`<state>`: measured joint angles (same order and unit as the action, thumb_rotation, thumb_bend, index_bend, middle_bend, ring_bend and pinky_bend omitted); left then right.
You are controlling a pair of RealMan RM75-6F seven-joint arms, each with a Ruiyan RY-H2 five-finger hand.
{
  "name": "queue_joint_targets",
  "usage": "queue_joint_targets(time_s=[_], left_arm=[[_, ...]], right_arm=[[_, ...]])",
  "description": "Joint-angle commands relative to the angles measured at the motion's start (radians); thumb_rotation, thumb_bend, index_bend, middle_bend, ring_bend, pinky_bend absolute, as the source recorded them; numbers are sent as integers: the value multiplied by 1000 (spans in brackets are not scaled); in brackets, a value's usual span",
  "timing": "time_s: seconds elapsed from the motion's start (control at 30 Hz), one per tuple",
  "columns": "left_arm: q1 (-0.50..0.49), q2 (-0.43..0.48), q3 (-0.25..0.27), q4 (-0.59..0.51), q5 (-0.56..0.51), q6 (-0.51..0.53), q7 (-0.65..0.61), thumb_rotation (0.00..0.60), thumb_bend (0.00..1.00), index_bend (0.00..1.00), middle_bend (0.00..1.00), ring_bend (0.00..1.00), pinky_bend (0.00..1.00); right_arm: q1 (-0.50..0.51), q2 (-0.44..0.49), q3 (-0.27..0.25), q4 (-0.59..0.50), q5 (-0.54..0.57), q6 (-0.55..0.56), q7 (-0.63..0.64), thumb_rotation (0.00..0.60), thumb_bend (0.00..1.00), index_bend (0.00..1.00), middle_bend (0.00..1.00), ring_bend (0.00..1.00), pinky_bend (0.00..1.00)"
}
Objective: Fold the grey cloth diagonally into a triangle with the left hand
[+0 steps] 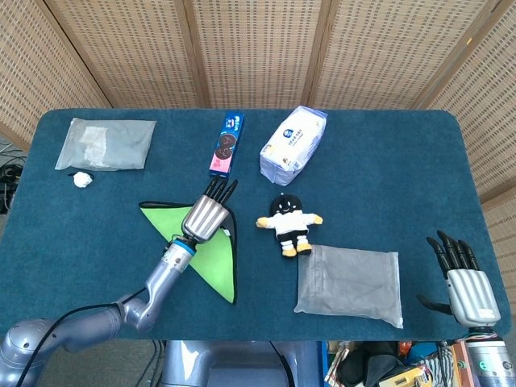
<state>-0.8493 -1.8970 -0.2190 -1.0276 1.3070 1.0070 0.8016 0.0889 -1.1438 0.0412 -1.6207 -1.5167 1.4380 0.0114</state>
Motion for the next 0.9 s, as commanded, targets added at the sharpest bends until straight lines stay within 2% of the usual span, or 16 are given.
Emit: queue_joint_targets(time_s=[0.03, 0.13, 0.2, 0.47, 0.63, 0.9], left_arm=[[-2, -9, -3, 8, -4, 17, 11, 600, 463, 141, 0, 0, 0], [-2, -13, -5, 9, -9, 28, 15, 600, 462, 25, 0, 0, 0], [-1, -13, -4, 10, -12, 27, 17, 600, 460, 0, 0, 0, 0], [0, -9, 4, 0, -46, 9, 52, 600, 446, 0, 0, 0, 0], [3, -14, 7, 2, -61, 17, 70, 600, 394, 0, 0, 0, 0], [4, -26, 8, 12, -68, 40, 78, 600, 374, 0, 0, 0, 0]], right_arm=[[0, 0, 1, -1, 0, 2, 1, 600, 0, 0, 0, 0, 0], [-1, 2, 0, -2, -1, 4, 3, 600, 0, 0, 0, 0, 0], [-1, 2, 0, -2, -2, 5, 3, 600, 0, 0, 0, 0, 0], [-4, 1, -1, -4, -6, 14, 2, 600, 0, 0, 0, 0, 0], [-4, 3, -2, -7, -9, 13, -2, 600, 0, 0, 0, 0, 0], [-4, 4, -2, -7, -10, 15, -1, 600, 0, 0, 0, 0, 0]])
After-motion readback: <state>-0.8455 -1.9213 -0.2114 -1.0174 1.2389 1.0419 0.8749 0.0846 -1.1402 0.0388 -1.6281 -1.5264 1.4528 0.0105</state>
